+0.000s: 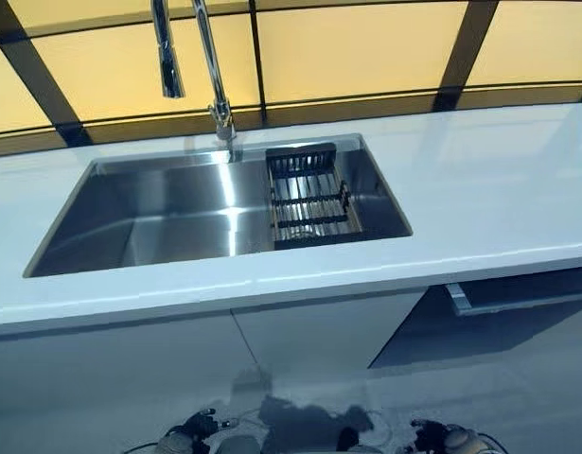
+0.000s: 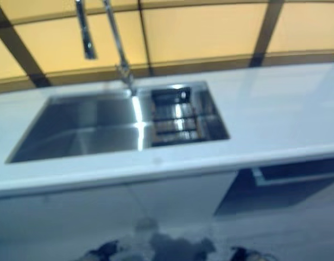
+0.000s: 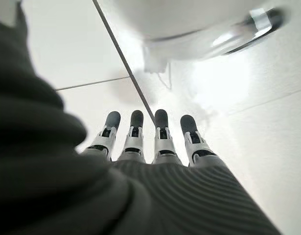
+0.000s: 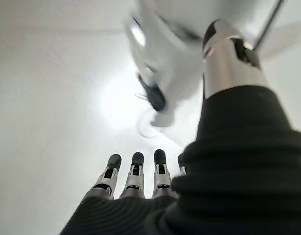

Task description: Take plates into dishwasher

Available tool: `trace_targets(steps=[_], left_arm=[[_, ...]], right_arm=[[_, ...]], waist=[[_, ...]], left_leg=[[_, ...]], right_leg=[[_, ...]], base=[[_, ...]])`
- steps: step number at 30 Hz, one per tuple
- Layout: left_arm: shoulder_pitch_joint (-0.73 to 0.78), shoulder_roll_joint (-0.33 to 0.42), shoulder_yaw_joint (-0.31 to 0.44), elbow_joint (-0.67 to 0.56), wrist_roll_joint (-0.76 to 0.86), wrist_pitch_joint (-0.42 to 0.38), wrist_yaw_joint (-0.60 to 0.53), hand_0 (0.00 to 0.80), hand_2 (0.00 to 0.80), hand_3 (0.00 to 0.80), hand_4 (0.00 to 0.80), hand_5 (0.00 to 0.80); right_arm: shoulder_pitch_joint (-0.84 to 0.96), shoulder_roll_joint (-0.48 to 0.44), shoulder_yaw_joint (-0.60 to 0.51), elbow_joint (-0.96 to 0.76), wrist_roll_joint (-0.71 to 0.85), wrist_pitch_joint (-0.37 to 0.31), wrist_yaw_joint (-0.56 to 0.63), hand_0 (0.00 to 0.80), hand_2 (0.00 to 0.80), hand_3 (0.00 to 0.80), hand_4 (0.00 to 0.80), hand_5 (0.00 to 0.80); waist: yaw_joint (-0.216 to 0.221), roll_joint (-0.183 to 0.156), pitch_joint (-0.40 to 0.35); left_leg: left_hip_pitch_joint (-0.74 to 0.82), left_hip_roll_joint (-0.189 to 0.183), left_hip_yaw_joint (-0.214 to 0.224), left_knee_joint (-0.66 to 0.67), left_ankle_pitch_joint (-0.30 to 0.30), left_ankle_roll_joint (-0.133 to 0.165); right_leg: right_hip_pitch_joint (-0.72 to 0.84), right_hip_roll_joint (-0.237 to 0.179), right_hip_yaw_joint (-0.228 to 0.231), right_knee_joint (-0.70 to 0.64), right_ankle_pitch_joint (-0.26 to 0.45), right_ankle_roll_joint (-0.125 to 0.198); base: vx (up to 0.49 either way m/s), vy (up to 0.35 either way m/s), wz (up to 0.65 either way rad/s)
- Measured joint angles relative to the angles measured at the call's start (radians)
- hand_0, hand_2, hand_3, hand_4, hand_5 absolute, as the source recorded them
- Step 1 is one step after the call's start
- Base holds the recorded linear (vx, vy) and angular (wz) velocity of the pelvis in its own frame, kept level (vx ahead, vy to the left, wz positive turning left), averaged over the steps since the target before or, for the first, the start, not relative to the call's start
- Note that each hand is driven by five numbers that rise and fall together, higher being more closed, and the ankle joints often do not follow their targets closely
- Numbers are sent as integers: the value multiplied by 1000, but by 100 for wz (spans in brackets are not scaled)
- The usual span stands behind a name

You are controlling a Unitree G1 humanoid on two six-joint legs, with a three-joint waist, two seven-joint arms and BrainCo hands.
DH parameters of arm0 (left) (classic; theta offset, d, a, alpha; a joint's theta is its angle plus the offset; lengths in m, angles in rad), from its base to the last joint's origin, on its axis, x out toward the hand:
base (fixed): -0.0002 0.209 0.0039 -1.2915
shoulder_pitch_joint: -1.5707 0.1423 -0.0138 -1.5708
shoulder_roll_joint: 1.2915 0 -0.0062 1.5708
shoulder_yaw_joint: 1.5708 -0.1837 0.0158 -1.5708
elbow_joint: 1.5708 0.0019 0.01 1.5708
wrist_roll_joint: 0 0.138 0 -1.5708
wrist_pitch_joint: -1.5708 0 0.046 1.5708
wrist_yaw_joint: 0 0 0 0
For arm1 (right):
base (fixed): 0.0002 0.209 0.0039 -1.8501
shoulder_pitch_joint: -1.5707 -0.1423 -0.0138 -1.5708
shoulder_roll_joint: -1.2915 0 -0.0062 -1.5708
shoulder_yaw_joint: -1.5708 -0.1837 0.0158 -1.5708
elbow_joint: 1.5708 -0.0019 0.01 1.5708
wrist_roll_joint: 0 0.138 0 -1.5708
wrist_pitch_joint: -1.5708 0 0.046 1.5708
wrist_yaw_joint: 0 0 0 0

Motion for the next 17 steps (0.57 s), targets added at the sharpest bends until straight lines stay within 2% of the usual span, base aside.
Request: trace_targets(steps=[1,2,3,4,6,8,9,10,11,12,13,14,15,17], left_arm=[[-4,1,0,0,0,-1,-1,0,0,0,0,0],[1,2,0,2,0,-2,-1,0,0,0,0,0],[5,-1,-1,3,0,-3,-1,0,0,0,0,0],[10,-2,-1,2,0,-4,-2,0,0,0,0,0],[8,0,-16,-8,1,-3,-2,0,0,0,0,0],[-2,3,-45,-19,3,3,-2,0,0,0,0,0],[-5,5,-47,-26,3,6,-2,0,0,0,0,0],[-5,14,-54,-32,3,11,-2,0,0,0,0,0],[-4,20,-62,-34,2,21,-3,0,0,0,0,0],[0,23,-71,-33,2,30,-4,0,0,0,0,0],[4,30,-81,-34,2,38,-8,0,0,0,0,0],[4,43,-89,-35,2,47,-12,0,0,0,0,0],[4,55,-89,-35,2,53,-15,0,0,0,0,0],[4,73,-88,-35,2,61,-21,0,0,0,0,0]], right_arm=[[5,8,0,3,0,7,3,0,0,0,0,0],[4,14,0,8,2,10,5,0,0,0,0,0],[-1,13,-4,11,2,9,5,0,0,0,0,0],[-12,14,-10,9,2,8,4,0,0,0,0,0],[-27,15,-22,8,13,8,-1,0,0,0,0,0],[-41,15,-24,12,48,7,-16,0,0,0,0,0],[-53,17,-37,13,61,6,-22,0,0,0,0,0],[-65,23,-42,15,65,5,-27,0,0,0,0,0],[-70,23,-44,16,72,4,-29,0,0,0,0,0],[-72,22,-47,20,76,3,-30,0,0,0,0,0],[-60,23,-58,20,80,2,-29,0,0,0,0,0],[-43,29,-62,27,82,3,-30,0,0,0,0,0],[-41,32,-63,47,82,5,-28,0,0,0,0,0],[-32,34,-80,65,82,5,-28,0,0,0,0,0]], waist=[[-6,-5,-3],[-1,-6,-14],[2,7,-20],[1,22,-27],[0,26,-28],[-1,28,-23],[1,23,-15],[1,3,-1],[1,-11,12],[-2,-11,19],[-3,-3,24],[-1,1,26],[-1,4,29],[-5,10,33]], left_leg=[[21,-2,0,-50,-19,11],[39,0,0,-94,-48,24],[61,8,0,-137,-96,41],[82,22,-4,-195,-122,53],[131,18,8,-316,-131,62],[166,8,1,-407,-134,120],[183,-7,-8,-451,-130,185],[187,-29,-14,-453,-115,199],[197,-49,-13,-465,-105,213],[200,-60,-16,-472,-96,226],[204,-65,-20,-484,-79,243],[210,-61,-26,-511,-54,256],[214,-55,-33,-543,-25,259],[215,-48,-52,-593,23,261]], right_leg=[[-7,11,18,18,-5,13],[-7,25,18,8,-4,29],[-12,34,12,5,7,49],[-20,45,0,13,7,49],[-36,34,-14,42,9,52],[-63,18,-14,90,8,65],[-80,3,-12,122,6,74],[-87,-28,-3,144,16,83],[-97,-50,19,174,26,97],[-106,-63,60,190,46,119],[-116,-65,130,196,81,174],[-116,-47,185,191,82,205],[-117,-30,209,211,71,215],[-119,-3,219,274,26,207]], base=[[-469,299,50],[-339,217,24],[-409,255,17],[-401,245,30],[-464,244,40],[-456,195,27],[-491,197,16],[-462,169,9],[-371,121,3],[-380,111,7],[-397,116,13],[-405,110,24],[-373,90,27],[-316,61,28]])
